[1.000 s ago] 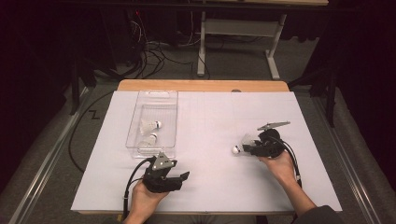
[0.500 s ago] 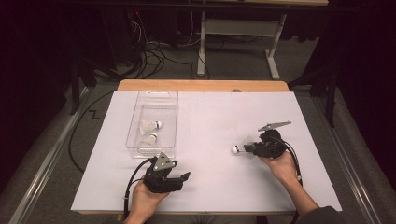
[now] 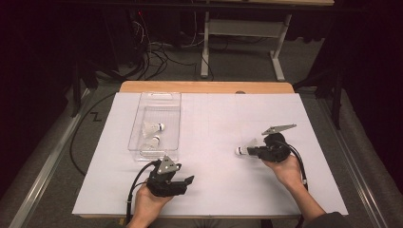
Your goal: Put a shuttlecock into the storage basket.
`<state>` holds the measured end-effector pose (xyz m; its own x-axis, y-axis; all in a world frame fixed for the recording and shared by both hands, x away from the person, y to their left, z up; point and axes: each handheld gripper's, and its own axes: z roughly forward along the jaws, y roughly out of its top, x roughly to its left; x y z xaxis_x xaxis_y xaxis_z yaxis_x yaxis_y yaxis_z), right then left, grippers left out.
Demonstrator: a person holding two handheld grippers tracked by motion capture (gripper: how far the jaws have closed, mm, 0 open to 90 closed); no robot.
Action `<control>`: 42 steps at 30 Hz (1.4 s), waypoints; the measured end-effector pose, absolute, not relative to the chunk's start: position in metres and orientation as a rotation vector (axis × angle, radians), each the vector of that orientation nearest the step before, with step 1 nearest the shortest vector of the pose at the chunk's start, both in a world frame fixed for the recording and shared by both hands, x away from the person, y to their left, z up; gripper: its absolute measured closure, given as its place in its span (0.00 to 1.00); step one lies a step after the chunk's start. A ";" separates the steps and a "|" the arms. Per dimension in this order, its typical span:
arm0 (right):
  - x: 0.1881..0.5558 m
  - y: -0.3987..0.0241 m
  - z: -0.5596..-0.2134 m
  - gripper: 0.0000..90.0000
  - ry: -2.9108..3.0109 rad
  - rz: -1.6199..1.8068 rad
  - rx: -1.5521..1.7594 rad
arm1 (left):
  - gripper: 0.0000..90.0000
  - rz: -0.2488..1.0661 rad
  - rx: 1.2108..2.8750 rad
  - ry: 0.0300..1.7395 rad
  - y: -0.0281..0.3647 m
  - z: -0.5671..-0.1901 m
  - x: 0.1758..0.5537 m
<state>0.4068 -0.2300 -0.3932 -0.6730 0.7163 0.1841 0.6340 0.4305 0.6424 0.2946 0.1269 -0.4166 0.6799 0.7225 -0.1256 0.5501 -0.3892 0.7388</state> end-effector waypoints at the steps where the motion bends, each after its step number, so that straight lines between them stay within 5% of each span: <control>1: 0.407 -0.230 -0.393 1.00 2.556 1.072 1.203 | 0.42 0.275 2.093 0.976 0.127 -0.417 0.295; 42: 0.376 -0.217 -0.384 1.00 2.580 1.312 1.053 | 0.41 0.270 2.120 0.957 0.116 -0.413 0.298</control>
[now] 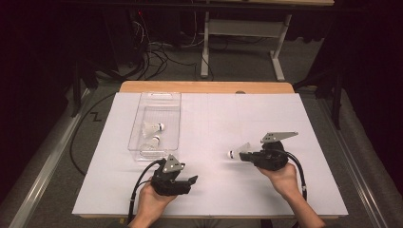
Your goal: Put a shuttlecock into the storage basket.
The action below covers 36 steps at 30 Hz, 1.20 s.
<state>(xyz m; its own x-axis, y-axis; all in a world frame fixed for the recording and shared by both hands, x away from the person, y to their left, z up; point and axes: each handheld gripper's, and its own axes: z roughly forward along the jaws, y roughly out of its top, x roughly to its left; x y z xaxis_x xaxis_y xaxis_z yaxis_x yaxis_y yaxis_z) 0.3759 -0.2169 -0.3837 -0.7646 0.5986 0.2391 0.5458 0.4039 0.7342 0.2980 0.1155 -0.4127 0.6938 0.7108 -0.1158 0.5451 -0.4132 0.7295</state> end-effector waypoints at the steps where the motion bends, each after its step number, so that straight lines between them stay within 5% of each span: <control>1: 0.376 -0.217 -0.384 1.00 2.580 1.314 1.050 | 0.41 0.271 2.119 0.955 0.115 -0.412 0.298; 36: 0.364 -0.191 -0.388 1.00 2.678 1.319 0.947 | 0.43 0.215 2.206 0.907 0.099 -0.394 0.310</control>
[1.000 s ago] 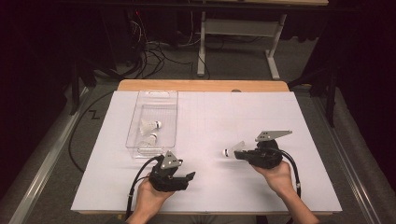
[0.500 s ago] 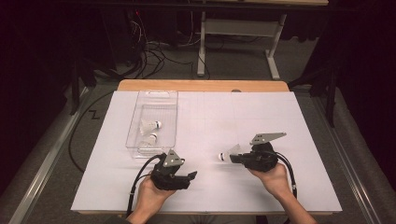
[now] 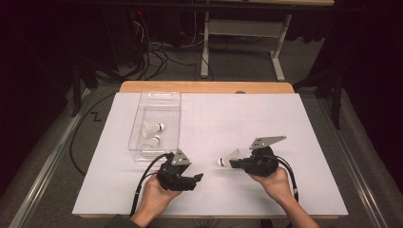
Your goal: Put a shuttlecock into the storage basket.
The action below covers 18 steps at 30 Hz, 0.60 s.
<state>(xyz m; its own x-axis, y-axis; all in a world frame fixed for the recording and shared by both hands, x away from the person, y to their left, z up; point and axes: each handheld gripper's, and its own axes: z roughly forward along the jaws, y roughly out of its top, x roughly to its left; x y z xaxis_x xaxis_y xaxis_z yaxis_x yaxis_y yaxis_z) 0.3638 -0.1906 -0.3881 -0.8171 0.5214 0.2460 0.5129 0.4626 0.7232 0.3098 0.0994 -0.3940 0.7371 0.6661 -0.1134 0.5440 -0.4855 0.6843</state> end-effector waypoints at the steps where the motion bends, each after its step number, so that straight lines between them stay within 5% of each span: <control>1: 0.364 -0.190 -0.388 1.00 2.679 1.320 0.945 | 0.43 0.214 2.208 0.907 0.099 -0.394 0.310; 18: 0.365 -0.175 -0.389 1.00 2.711 1.329 0.909 | 0.43 0.171 2.306 0.872 0.087 -0.384 0.325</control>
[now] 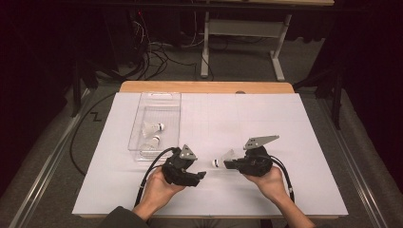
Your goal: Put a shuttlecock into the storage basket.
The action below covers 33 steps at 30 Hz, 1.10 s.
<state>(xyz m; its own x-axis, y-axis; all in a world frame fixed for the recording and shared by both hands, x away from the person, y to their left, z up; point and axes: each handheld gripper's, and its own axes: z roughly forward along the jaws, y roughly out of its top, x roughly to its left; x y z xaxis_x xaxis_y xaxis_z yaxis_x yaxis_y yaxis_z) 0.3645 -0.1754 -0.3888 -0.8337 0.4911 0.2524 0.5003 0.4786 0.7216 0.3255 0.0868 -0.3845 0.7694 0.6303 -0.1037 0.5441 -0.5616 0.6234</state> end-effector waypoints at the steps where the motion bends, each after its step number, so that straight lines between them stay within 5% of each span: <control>1: 0.365 -0.175 -0.389 1.00 -2.693 -1.316 -0.901 | 0.43 0.164 2.305 0.868 0.086 -0.384 0.326; 33: 0.365 -0.160 -0.387 1.00 -2.684 -1.320 -0.820 | 0.40 0.112 2.407 0.788 0.069 -0.377 0.340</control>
